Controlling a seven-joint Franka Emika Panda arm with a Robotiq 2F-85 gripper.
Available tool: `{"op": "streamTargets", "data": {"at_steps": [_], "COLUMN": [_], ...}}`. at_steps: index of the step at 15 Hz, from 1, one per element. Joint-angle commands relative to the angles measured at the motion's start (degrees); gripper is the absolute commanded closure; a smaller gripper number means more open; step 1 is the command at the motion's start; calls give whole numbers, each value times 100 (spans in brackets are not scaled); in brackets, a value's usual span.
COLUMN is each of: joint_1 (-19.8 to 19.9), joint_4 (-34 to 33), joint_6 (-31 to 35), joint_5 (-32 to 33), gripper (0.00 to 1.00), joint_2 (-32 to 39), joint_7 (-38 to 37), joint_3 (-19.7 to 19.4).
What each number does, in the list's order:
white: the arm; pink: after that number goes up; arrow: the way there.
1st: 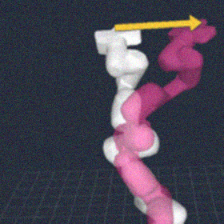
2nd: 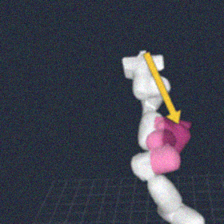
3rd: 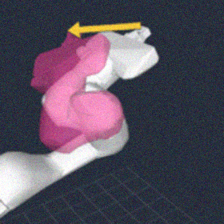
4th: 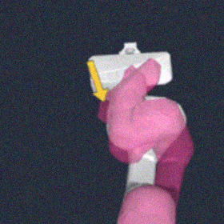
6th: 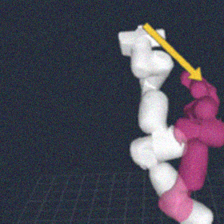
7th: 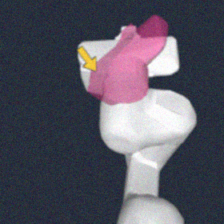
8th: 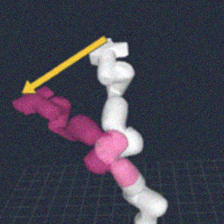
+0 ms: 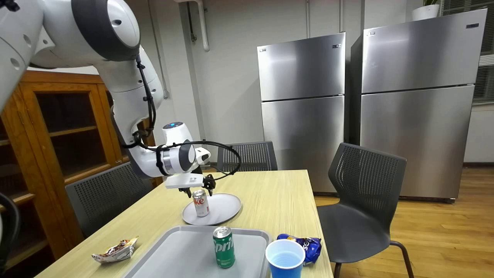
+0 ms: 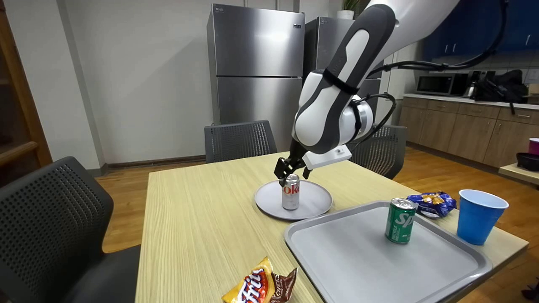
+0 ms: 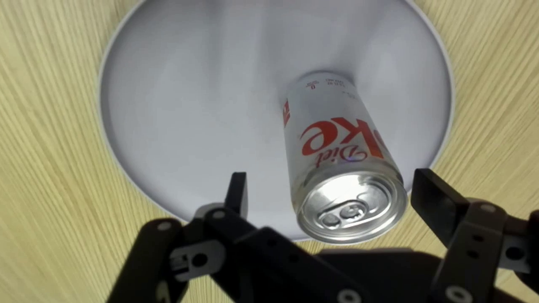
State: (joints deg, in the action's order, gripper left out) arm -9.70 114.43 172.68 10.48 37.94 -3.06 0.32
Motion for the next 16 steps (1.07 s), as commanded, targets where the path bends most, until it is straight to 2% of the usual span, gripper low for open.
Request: {"op": "streamTargets", "data": {"at_steps": [1, 13, 14, 15, 16], "joint_1": [25, 23, 34, 33, 33], "joint_4": [-238, -375, -374, -375, -378], "joint_6": [-192, -177, -163, -157, -155], "joint_5": [-134, -134, -134, -133, -135], "gripper": [0, 0, 25, 26, 32], "joint_2": [122, 263, 266, 269, 273], "joint_7": [209, 220, 229, 229, 227], "joint_3": [76, 115, 129, 129, 130]}}
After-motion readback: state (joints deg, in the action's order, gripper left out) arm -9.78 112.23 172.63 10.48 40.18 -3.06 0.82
